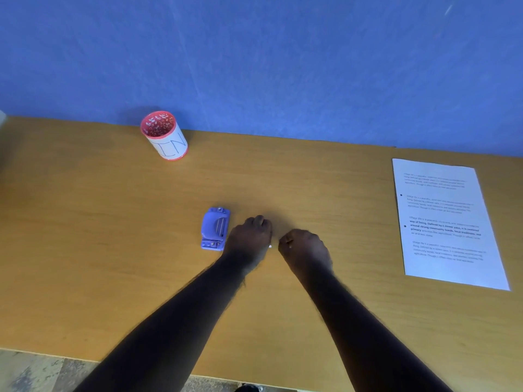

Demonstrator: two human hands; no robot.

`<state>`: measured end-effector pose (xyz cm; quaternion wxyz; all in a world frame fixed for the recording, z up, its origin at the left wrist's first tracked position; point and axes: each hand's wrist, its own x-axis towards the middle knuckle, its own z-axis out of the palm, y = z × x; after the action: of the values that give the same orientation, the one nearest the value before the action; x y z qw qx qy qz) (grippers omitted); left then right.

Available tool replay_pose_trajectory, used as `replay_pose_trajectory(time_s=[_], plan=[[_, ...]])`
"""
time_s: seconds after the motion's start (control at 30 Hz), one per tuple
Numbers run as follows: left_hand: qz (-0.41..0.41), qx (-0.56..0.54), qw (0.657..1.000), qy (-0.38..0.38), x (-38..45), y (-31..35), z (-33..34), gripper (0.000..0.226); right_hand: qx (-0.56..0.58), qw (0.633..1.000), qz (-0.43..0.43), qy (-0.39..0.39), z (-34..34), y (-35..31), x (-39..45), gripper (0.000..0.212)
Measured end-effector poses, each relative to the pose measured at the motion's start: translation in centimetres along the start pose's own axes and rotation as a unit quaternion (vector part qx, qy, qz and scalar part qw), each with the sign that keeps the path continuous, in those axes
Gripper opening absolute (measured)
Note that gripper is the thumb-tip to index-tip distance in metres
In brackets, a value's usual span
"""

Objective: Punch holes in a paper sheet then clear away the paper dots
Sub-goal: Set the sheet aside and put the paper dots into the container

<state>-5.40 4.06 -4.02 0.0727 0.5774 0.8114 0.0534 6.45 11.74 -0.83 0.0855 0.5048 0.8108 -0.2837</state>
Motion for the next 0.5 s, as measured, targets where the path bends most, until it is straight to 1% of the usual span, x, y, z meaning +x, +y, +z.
replay_pose_trajectory(time_s=[0.1, 0.17, 0.33, 0.5], plan=[[-0.054, -0.123, 0.990, 0.041, -0.5, -1.2, -0.9, 0.015, 0.078, 0.997, 0.004, -0.003, -0.9, 0.7, 0.6, 0.024], [-0.083, -0.170, 0.979, 0.071, -0.5, -2.4, -1.8, 0.012, 0.115, 0.993, 0.004, 0.001, -1.7, 0.6, 1.2, 0.024], [-0.152, -0.203, 0.962, 0.106, 0.3, -7.3, -4.8, 0.007, 0.168, 0.985, -0.024, 0.008, -2.7, -2.0, 3.1, 0.023], [-0.229, -0.185, 0.940, 0.173, 2.2, -14.5, -8.8, 0.017, 0.185, 0.975, -0.123, 0.026, -3.2, -9.0, 6.2, 0.022]])
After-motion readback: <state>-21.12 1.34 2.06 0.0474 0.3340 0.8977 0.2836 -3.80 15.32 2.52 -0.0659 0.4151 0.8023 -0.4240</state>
